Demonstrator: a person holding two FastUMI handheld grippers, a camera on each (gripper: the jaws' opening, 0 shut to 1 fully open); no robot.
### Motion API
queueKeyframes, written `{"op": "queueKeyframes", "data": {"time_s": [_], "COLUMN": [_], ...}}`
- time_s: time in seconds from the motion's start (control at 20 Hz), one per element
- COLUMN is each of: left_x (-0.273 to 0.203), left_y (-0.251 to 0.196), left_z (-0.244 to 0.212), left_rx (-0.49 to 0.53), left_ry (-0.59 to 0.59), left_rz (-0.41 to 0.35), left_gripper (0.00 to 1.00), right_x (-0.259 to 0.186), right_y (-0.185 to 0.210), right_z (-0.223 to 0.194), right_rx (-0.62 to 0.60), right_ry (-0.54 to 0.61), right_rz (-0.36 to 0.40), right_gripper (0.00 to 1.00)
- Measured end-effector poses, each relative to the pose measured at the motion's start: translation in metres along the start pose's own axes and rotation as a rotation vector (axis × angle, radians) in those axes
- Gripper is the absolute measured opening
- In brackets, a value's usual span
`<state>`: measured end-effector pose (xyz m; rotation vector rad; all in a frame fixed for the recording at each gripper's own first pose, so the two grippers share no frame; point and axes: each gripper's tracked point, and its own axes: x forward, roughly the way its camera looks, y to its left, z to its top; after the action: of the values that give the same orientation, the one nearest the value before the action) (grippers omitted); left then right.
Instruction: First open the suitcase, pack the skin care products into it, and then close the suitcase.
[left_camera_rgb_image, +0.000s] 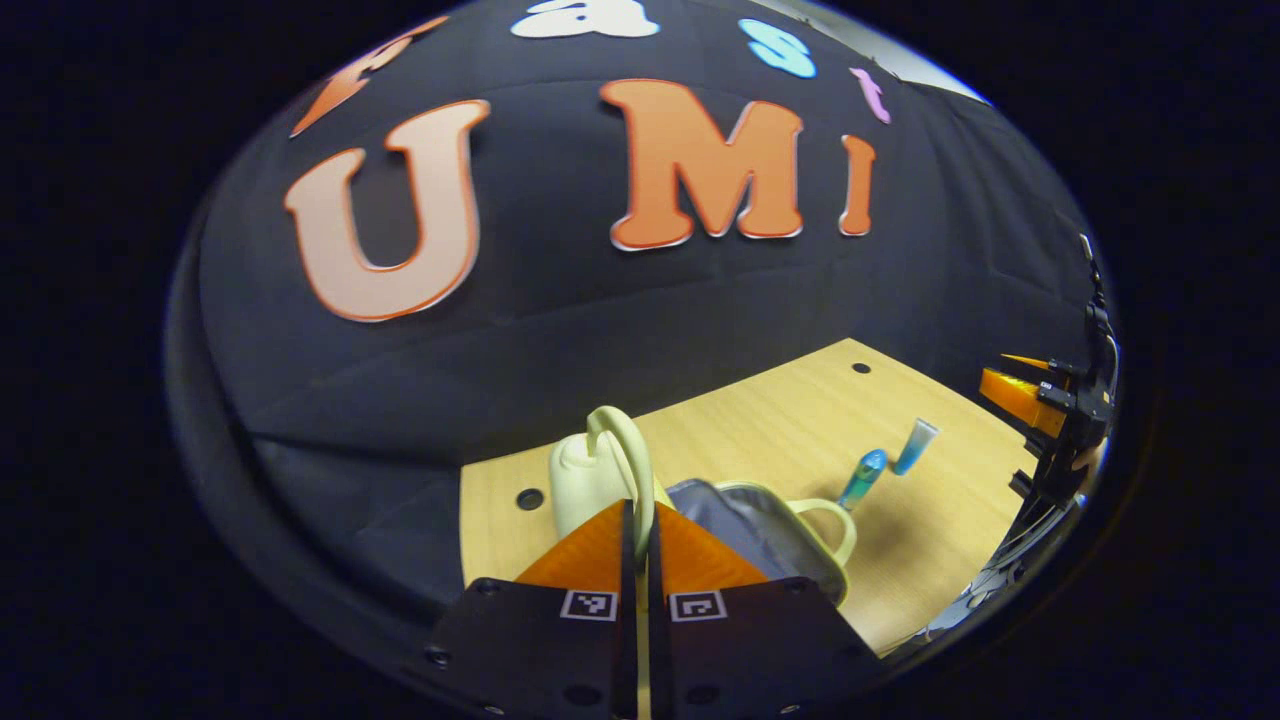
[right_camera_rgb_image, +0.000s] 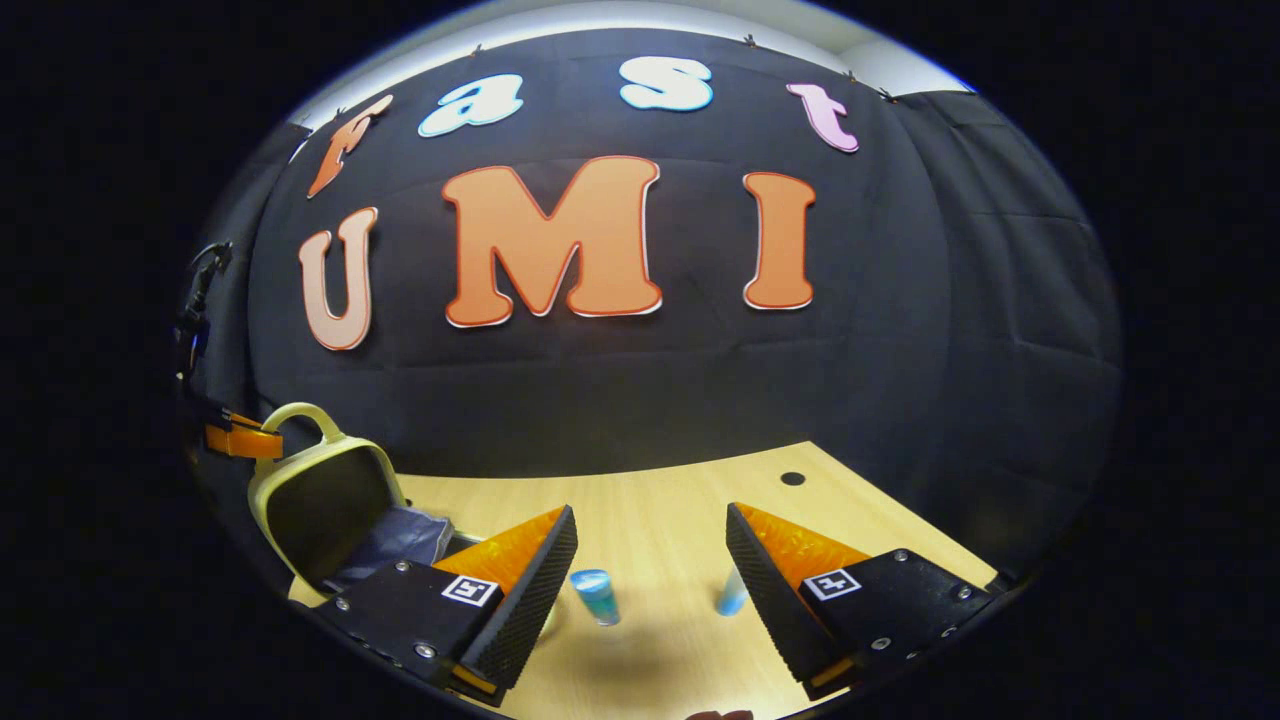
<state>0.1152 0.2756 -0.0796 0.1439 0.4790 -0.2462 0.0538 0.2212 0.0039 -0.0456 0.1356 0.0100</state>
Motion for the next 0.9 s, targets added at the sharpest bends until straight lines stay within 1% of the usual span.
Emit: {"op": "queueKeyframes", "data": {"time_s": [0.1, 0.2, 0.35, 0.5, 0.6, 0.8, 0.9], "left_x": [-0.016, -0.027, -0.02, -0.007, 0.004, 0.021, 0.031], "left_y": [0.05, 0.093, 0.139, 0.155, 0.165, 0.175, 0.173], "left_z": [-0.021, -0.051, -0.112, -0.18, -0.216, -0.273, -0.296], "left_rx": [-0.072, -0.174, -0.315, -0.425, -0.481, -0.538, -0.542], "left_ry": [0.015, 0.013, 0.033, 0.086, 0.122, 0.173, 0.207], "left_rz": [0.04, 0.061, 0.109, 0.143, 0.152, 0.172, 0.188], "left_gripper": [0.05, 0.05, 0.04, 0.04, 0.04, 0.04, 0.04], "right_x": [0.003, 0.005, 0.007, 0.007, 0.006, 0.002, -0.002], "right_y": [0.017, 0.032, 0.053, 0.062, 0.063, 0.056, 0.049], "right_z": [0.002, 0.002, 0.002, -0.002, -0.011, -0.025, -0.033], "right_rx": [-0.008, -0.004, 0.021, 0.01, 0.01, -0.007, -0.024], "right_ry": [0.002, 0.011, 0.032, 0.049, 0.078, 0.117, 0.135], "right_rz": [0.025, 0.05, 0.088, 0.095, 0.094, 0.07, 0.051], "right_gripper": [0.95, 0.95, 0.95, 0.95, 0.95, 0.95, 0.95]}}
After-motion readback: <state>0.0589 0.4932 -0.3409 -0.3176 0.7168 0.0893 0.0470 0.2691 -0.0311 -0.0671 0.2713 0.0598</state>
